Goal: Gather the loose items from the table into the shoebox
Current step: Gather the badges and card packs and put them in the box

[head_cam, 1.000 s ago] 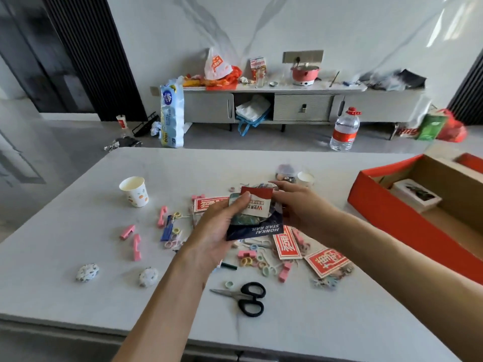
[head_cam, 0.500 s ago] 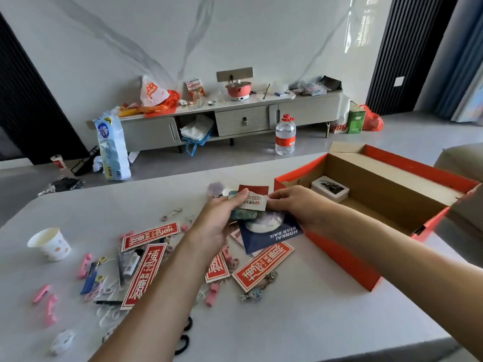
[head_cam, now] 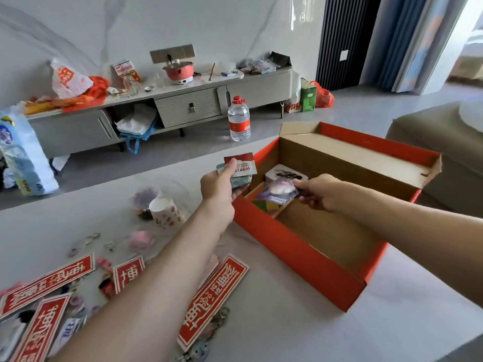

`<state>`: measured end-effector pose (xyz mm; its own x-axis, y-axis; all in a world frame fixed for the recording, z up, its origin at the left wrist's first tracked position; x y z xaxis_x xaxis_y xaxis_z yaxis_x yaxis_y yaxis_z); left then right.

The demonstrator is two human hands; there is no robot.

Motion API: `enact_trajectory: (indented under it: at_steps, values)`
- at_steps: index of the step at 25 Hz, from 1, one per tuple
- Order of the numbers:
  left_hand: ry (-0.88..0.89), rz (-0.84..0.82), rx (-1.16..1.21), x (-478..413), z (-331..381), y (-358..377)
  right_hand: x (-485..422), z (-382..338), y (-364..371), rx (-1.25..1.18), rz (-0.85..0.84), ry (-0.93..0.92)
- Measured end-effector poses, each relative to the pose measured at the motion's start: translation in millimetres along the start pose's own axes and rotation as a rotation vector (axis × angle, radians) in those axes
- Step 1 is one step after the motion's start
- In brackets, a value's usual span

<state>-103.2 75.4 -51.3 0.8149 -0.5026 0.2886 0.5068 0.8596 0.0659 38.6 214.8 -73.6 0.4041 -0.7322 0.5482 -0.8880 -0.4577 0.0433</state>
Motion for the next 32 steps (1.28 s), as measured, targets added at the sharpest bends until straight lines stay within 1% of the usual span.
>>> enact_trajectory:
  at_steps: [2, 4, 7, 12, 14, 19, 21, 22, 24, 25, 26, 28, 32]
  values:
    - [0.06, 0.039, -0.142, -12, -12, 12, -22, 12, 9, 0.016, -0.015, -0.01]
    - [0.089, 0.07, -0.217, -21, -19, 14, -39, 18, 19, -0.071, -0.059, 0.03]
    - [0.083, 0.075, -0.258, -28, -19, 13, -52, 24, 31, -0.163, -0.092, 0.096]
    - [0.092, 0.048, -0.274, -26, -20, 11, -61, 26, 42, -0.143, -0.061, 0.111]
    - [0.094, 0.042, -0.277, -26, -20, 11, -64, 27, 41, -0.073, -0.006, 0.09]
    - [0.073, 0.024, -0.279, -27, -20, 10, -60, 30, 36, 0.271, 0.083, -0.023]
    - [0.059, 0.01, -0.278, -27, -20, 9, -52, 17, 35, 0.344, 0.092, -0.166]
    - [0.043, -0.001, -0.266, -27, -20, 9, -46, 5, 36, 0.274, 0.057, -0.247]
    - [0.012, -0.026, -0.24, -26, -17, 9, -26, -16, 42, 0.022, -0.131, -0.322]
    - [0.002, -0.039, -0.231, -24, -15, 9, -14, -23, 45, -0.024, -0.23, -0.339]
    - [-0.007, -0.054, -0.217, -22, -13, 9, -3, -27, 48, -0.027, -0.307, -0.341]
    - [-0.017, -0.087, -0.187, -20, -12, 7, 12, -26, 54, -0.011, -0.396, -0.327]
    - [0.016, -0.122, -0.188, -14, -8, 5, 24, -23, 51, 0.06, -0.454, -0.387]
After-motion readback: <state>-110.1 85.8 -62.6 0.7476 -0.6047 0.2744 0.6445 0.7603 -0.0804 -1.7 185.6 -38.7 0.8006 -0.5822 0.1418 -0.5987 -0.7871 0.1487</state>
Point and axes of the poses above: each hand's wrist, its own x-axis away from the middle knuckle, its own y-axis out of the palm, z = x × y, the point moved 1 cm from there along -x, towards the middle knuckle, and after that the axes turned 15 degrees about -x, right-handed, at the moved point
